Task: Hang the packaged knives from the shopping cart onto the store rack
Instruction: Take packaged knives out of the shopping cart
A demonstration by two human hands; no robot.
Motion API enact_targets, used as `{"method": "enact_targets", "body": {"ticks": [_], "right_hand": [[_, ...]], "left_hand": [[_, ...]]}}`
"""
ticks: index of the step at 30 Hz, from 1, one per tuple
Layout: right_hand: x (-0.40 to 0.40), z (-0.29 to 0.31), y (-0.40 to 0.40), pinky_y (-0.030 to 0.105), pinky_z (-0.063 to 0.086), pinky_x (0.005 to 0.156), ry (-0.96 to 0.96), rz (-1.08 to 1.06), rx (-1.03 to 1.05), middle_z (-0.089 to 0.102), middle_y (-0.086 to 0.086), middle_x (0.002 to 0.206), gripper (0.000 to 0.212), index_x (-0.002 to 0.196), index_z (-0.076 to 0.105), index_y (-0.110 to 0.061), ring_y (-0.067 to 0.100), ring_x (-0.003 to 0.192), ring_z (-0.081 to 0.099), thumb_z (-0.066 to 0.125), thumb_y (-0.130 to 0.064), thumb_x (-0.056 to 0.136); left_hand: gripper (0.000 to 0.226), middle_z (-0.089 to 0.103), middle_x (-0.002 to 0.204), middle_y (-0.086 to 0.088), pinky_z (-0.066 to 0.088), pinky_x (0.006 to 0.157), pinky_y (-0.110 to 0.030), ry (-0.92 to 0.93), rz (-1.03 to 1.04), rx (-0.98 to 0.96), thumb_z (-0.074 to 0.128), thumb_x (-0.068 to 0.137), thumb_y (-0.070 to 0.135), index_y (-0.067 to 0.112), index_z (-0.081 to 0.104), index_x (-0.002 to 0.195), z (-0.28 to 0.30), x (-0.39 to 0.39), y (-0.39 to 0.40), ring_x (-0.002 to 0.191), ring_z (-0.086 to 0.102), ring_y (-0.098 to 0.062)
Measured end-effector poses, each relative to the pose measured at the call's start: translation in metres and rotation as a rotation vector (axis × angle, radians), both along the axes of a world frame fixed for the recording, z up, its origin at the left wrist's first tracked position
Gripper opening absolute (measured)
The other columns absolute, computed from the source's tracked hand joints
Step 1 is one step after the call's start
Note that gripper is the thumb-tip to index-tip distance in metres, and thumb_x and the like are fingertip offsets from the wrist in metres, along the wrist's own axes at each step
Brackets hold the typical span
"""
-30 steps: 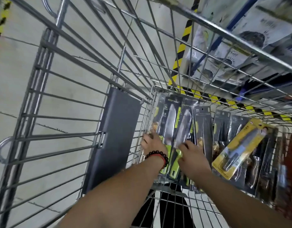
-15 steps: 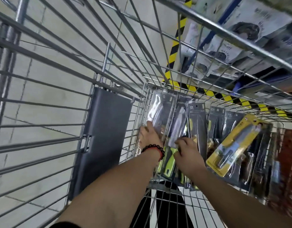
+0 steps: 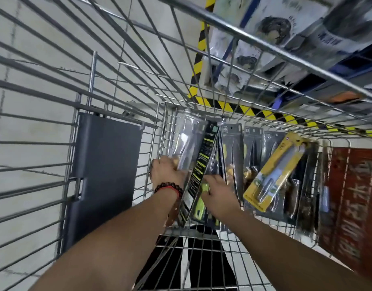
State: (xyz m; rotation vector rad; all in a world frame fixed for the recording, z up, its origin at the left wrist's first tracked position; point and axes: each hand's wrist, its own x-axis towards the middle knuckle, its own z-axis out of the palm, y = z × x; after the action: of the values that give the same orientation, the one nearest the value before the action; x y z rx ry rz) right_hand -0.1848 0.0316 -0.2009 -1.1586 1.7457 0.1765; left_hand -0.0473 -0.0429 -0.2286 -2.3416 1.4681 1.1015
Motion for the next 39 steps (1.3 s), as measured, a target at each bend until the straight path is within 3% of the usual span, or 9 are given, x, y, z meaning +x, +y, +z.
{"method": "enact_targets", "body": {"ticks": [7, 12, 17, 22, 25, 28, 33, 36, 39], "right_hand": [[0.02, 0.002, -0.004, 0.035, 0.045, 0.101, -0.188, 0.155, 0.024, 0.035, 0.007, 0.151, 0.068, 0.153, 0.02, -0.032, 0.028, 0.127, 0.048, 0.049, -0.019, 0.093], [0.026, 0.013, -0.003, 0.04, 0.047, 0.102, -0.245, 0.109, 0.049, 0.037, 0.011, 0.152, 0.06, 0.15, 0.032, -0.028, 0.028, 0.126, 0.051, 0.052, -0.02, 0.095], [0.003, 0.013, 0.007, 0.031, 0.053, 0.066, -0.08, -0.325, 0.066, 0.064, 0.01, 0.122, 0.039, 0.133, 0.056, -0.02, 0.018, 0.071, 0.059, 0.051, -0.019, 0.094], [-0.027, 0.036, 0.031, 0.038, 0.049, 0.089, -0.044, -0.193, 0.13, 0.046, 0.009, 0.147, 0.052, 0.146, 0.037, -0.021, 0.022, 0.101, 0.056, 0.046, -0.016, 0.095], [-0.028, 0.042, 0.042, 0.037, 0.043, 0.095, 0.061, -0.068, 0.061, 0.034, 0.0, 0.156, 0.054, 0.143, 0.035, -0.021, 0.025, 0.13, 0.046, 0.043, -0.013, 0.091], [-0.029, 0.046, 0.053, 0.035, 0.046, 0.092, 0.129, -0.166, -0.028, 0.036, -0.01, 0.154, 0.052, 0.141, 0.043, -0.025, 0.021, 0.122, 0.052, 0.046, -0.013, 0.09], [-0.045, 0.047, 0.068, 0.038, 0.054, 0.06, 0.126, -0.731, -0.061, 0.068, 0.003, 0.077, 0.02, 0.083, 0.066, -0.027, 0.024, 0.062, 0.058, 0.05, -0.02, 0.092], [-0.069, 0.045, 0.08, 0.034, 0.048, 0.065, 0.217, -0.598, 0.135, 0.065, 0.007, 0.08, 0.017, 0.083, 0.061, -0.023, 0.032, 0.075, 0.061, 0.047, -0.024, 0.092], [-0.077, 0.031, 0.098, 0.039, 0.049, 0.083, 0.272, -0.346, 0.324, 0.063, 0.016, 0.117, 0.032, 0.123, 0.053, -0.02, 0.037, 0.104, 0.061, 0.051, -0.026, 0.092]], "left_hand": [[0.028, 0.049, 0.066, 0.002, 0.036, 0.053, -0.031, 0.125, 0.052, -0.157, 0.052, 0.09, 0.016, 0.022, 0.033, 0.07, 0.034, 0.001, 0.002, 0.061, 0.049, -0.023], [0.015, 0.06, 0.078, 0.001, 0.052, 0.065, -0.041, 0.184, 0.014, -0.264, 0.052, 0.09, 0.017, 0.025, 0.043, 0.099, 0.077, 0.017, -0.012, 0.072, 0.059, -0.029], [0.048, 0.063, 0.094, -0.004, 0.051, 0.076, -0.037, 0.379, -0.117, -0.189, 0.056, 0.092, 0.019, 0.027, 0.032, 0.133, 0.105, 0.022, -0.01, 0.084, 0.06, -0.026], [0.046, 0.057, 0.084, 0.006, 0.051, 0.082, -0.035, 0.569, -0.182, 0.043, 0.057, 0.091, 0.015, 0.027, 0.039, 0.132, 0.095, 0.016, -0.007, 0.08, 0.057, -0.013], [0.042, 0.061, 0.115, 0.0, 0.047, 0.091, -0.034, 0.617, -0.079, 0.169, 0.061, 0.091, 0.023, 0.022, 0.045, 0.13, 0.086, 0.008, 0.0, 0.1, 0.057, -0.014], [0.06, 0.041, 0.147, -0.005, 0.04, 0.097, -0.033, 0.557, 0.085, 0.273, 0.064, 0.09, 0.032, 0.016, 0.039, 0.142, 0.074, 0.002, 0.014, 0.125, 0.047, -0.023], [0.014, 0.058, 0.125, 0.003, 0.04, 0.091, -0.031, 0.547, 0.206, 0.274, 0.064, 0.089, 0.04, 0.027, 0.06, 0.094, 0.058, 0.001, 0.029, 0.109, 0.054, -0.018], [0.014, 0.06, 0.113, 0.004, 0.042, 0.092, -0.032, 0.571, 0.224, 0.299, 0.061, 0.091, 0.041, 0.028, 0.059, 0.094, 0.053, 0.002, 0.027, 0.104, 0.056, -0.019], [0.01, 0.063, 0.11, 0.001, 0.045, 0.094, -0.036, 0.582, 0.232, 0.316, 0.06, 0.091, 0.043, 0.033, 0.057, 0.09, 0.047, -0.001, 0.027, 0.104, 0.058, -0.022]]}}
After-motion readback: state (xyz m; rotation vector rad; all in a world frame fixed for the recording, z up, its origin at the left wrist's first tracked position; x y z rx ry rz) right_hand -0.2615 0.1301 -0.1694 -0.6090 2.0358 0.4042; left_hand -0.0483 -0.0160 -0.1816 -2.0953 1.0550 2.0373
